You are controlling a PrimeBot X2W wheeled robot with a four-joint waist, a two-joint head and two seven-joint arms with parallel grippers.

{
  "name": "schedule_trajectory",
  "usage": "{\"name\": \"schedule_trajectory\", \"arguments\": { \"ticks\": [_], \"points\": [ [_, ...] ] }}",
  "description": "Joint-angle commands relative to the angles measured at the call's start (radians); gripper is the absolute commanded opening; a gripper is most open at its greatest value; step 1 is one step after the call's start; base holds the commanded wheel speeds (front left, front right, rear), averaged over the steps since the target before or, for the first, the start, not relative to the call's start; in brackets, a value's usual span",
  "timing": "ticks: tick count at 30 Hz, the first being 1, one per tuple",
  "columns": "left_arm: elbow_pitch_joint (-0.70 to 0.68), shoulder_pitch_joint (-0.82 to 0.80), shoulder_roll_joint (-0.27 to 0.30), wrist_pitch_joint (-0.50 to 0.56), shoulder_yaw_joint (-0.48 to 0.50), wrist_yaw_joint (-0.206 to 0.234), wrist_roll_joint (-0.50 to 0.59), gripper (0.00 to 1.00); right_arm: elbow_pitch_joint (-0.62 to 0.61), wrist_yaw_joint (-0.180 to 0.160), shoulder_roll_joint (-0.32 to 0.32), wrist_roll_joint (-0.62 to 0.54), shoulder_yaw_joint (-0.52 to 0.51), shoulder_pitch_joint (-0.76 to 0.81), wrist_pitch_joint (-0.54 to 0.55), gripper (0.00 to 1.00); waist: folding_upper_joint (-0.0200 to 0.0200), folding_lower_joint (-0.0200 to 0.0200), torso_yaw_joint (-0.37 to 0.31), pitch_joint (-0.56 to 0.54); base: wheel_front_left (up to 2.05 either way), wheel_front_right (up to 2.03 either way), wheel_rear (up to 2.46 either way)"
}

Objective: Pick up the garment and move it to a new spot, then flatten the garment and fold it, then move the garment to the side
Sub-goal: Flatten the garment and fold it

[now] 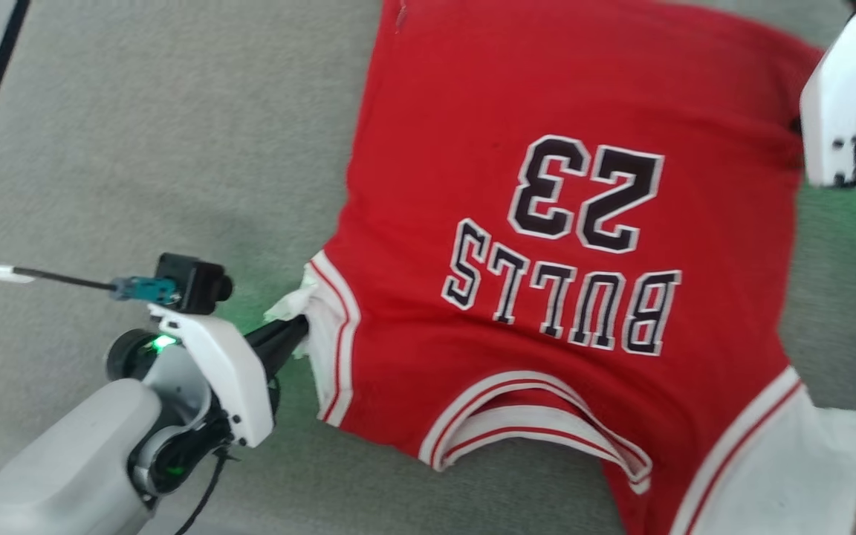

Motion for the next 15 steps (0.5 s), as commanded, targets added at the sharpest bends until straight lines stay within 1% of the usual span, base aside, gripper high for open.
{"name": "schedule_trajectory", "arguments": {
  "ticks": [1, 4, 7, 11, 14, 15],
  "points": [
    [0.013, 0.018, 0.021, -0.002, 0.011, 0.029, -0.012, 0.00, -0.027, 0.002, -0.016, 0.028, 0.021, 0.056, 0.022, 0.00, 0.0000, 0.0000, -0.038, -0.026, 0.00, 0.00, 0.00],
    [-0.011, 0.036, 0.047, -0.005, 0.018, 0.040, -0.017, 0.00, -0.132, 0.002, -0.044, 0.084, 0.047, 0.109, 0.039, 0.00, 0.0000, 0.0000, -0.074, -0.046, 0.00, 0.00, 0.00],
    [-0.036, 0.057, 0.075, -0.004, 0.026, 0.055, -0.021, 0.00, -0.244, 0.002, -0.059, 0.139, 0.048, 0.179, 0.068, 0.00, 0.0000, 0.0000, -0.110, -0.065, 0.00, 0.00, 0.00],
    [-0.074, 0.078, 0.105, 0.003, 0.034, 0.076, -0.031, 0.00, -0.398, 0.002, -0.073, 0.203, 0.032, 0.302, 0.121, 0.00, 0.0000, 0.0000, -0.154, -0.083, 0.00, 0.00, 0.00],
    [-0.100, 0.093, 0.126, 0.006, 0.040, 0.091, -0.036, 0.00, -0.515, 0.002, -0.078, 0.229, 0.002, 0.410, 0.164, 0.00, 0.0000, 0.0000, -0.180, -0.093, 0.00, 0.00, 0.00],
    [-0.117, 0.099, 0.140, 0.007, 0.044, 0.099, -0.040, 0.00, -0.591, 0.002, -0.072, 0.239, -0.023, 0.489, 0.192, 0.00, 0.0000, 0.0000, -0.196, -0.095, 0.00, 0.00, 0.00]
  ]
}}
